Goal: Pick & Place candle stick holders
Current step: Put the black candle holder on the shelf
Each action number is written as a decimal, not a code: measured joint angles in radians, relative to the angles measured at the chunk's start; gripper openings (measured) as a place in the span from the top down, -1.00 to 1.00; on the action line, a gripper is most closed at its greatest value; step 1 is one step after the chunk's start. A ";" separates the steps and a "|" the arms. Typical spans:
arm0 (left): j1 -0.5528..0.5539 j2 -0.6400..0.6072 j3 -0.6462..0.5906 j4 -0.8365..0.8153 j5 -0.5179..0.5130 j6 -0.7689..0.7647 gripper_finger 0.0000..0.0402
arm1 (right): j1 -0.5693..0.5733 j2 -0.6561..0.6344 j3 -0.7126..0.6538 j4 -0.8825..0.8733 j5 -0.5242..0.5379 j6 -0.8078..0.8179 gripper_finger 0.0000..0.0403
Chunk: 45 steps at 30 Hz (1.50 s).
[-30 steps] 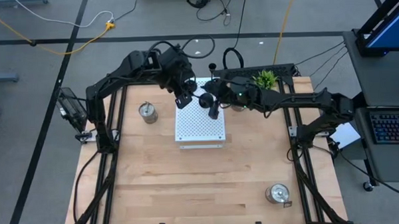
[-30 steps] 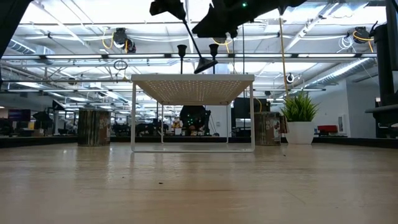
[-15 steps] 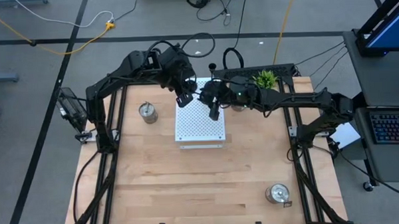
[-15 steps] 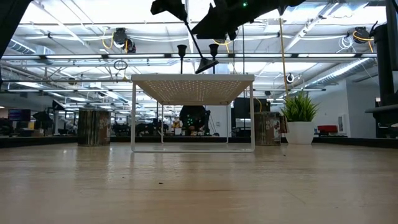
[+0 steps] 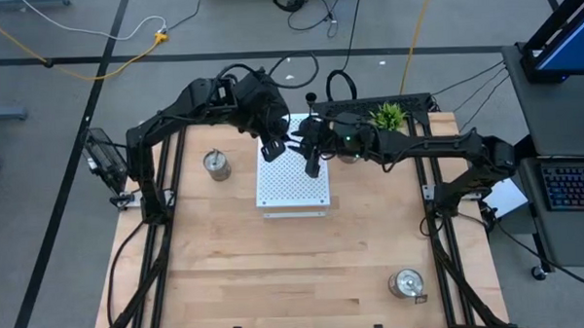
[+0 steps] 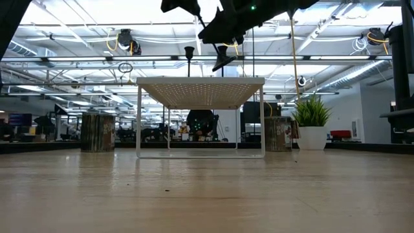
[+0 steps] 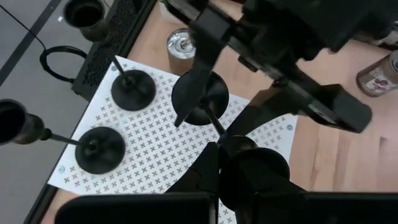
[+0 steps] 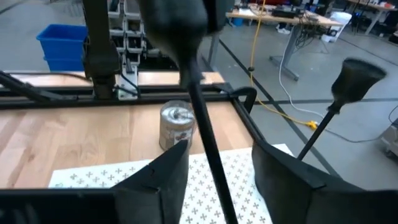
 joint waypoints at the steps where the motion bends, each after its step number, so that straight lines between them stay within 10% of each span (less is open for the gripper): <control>1: 0.000 0.000 0.000 -0.001 -0.001 -0.002 0.94 | 0.000 -0.001 0.000 0.005 0.000 0.000 0.21; 27: 0.002 0.000 0.000 -0.056 -0.031 0.007 0.94 | 0.000 -0.001 0.000 0.078 -0.002 -0.022 0.98; 37: 0.001 0.000 0.000 -0.067 -0.039 0.014 0.94 | -0.001 -0.001 0.000 0.089 0.000 -0.007 0.93; 45: 0.001 0.000 0.000 -0.103 -0.082 0.020 0.94 | -0.012 -0.006 0.000 0.050 -0.025 0.016 0.50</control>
